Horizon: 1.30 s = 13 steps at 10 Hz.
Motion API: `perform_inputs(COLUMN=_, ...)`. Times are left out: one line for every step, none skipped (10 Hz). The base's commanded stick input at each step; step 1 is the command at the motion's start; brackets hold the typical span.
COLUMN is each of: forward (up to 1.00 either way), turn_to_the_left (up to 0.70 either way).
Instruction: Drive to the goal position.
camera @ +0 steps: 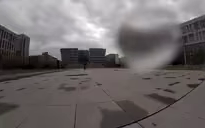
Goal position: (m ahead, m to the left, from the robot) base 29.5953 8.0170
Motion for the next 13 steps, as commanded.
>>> perform_inputs(forward=0.7, turn_to_the_left=0.0)
perform_inputs(forward=0.7, turn_to_the_left=0.0)
perform_inputs(forward=0.7, turn_to_the_left=0.01)
perform_inputs(forward=0.7, turn_to_the_left=0.03)
perform_inputs(forward=0.7, turn_to_the_left=0.2)
perform_inputs(forward=0.7, turn_to_the_left=0.35)
perform_inputs(forward=0.7, turn_to_the_left=0.33)
perform_inputs(forward=0.7, turn_to_the_left=0.2)
perform_inputs(forward=0.7, turn_to_the_left=0.02)
perform_inputs(forward=0.7, turn_to_the_left=0.02)
perform_inputs(forward=0.7, turn_to_the_left=0.01)
perform_inputs(forward=0.7, turn_to_the_left=0.02)
perform_inputs(forward=0.7, turn_to_the_left=0.0)
